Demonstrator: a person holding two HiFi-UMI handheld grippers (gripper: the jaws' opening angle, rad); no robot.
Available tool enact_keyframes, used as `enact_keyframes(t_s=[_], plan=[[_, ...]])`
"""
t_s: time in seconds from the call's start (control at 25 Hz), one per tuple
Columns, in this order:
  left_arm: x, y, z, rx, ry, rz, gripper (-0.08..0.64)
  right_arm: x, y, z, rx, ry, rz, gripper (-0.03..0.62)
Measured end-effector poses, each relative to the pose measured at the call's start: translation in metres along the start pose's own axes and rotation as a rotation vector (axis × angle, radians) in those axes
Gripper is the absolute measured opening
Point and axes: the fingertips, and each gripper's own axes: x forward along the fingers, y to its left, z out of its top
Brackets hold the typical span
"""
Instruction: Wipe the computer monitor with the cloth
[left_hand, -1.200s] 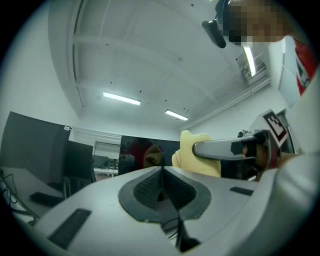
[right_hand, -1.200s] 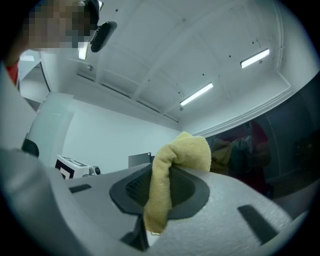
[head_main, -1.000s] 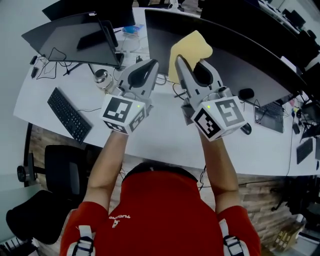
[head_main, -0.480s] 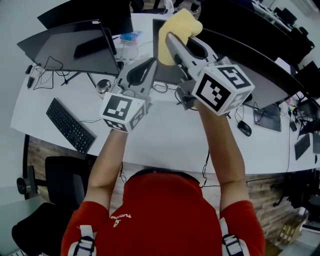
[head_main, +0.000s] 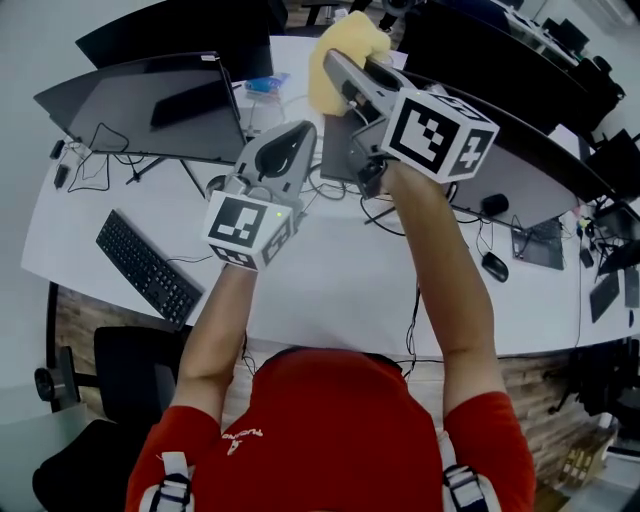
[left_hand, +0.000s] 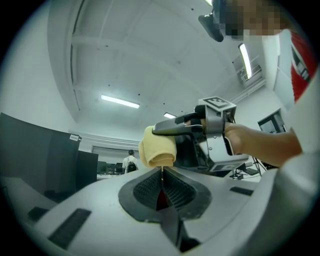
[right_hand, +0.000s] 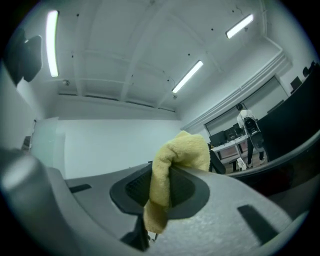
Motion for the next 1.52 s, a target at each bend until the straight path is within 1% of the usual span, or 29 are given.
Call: enact_keyframes(t_s=[0.08, 0.2, 0.36, 0.72, 1.04, 1.24, 1.32, 1.52], plan=[[0.001, 0.003, 0.0, -0.001, -0.003, -0.008, 0.012, 0.006, -0.005, -0.001, 0.016, 0.01, -0.02, 0.061], [0.003, 0.005, -0.004, -0.005, -0.005, -0.022, 0.012, 0.009, -0.009, -0.002, 0.008, 0.027, -0.048, 0.061], [0.006, 0.002, -0.007, -0.012, -0.009, -0.04, 0.012, 0.006, -0.013, -0.001, 0.037, 0.038, -0.063, 0.061], [0.008, -0.009, -0.01, -0.033, -0.021, -0.084, 0.012, -0.013, -0.028, 0.006, 0.026, 0.046, -0.135, 0.061], [0.012, -0.028, -0.01, -0.037, -0.036, -0.147, 0.012, -0.045, -0.049, 0.015, 0.041, 0.021, -0.207, 0.061], [0.022, -0.053, -0.008, -0.026, -0.032, -0.187, 0.012, -0.078, -0.067, 0.025, 0.047, -0.004, -0.245, 0.061], [0.026, -0.062, -0.007, -0.02, -0.031, -0.193, 0.012, -0.093, -0.075, 0.03, 0.059, -0.016, -0.251, 0.061], [0.042, -0.087, -0.004, -0.022, -0.032, -0.192, 0.012, -0.133, -0.098, 0.042, 0.053, -0.03, -0.265, 0.061]])
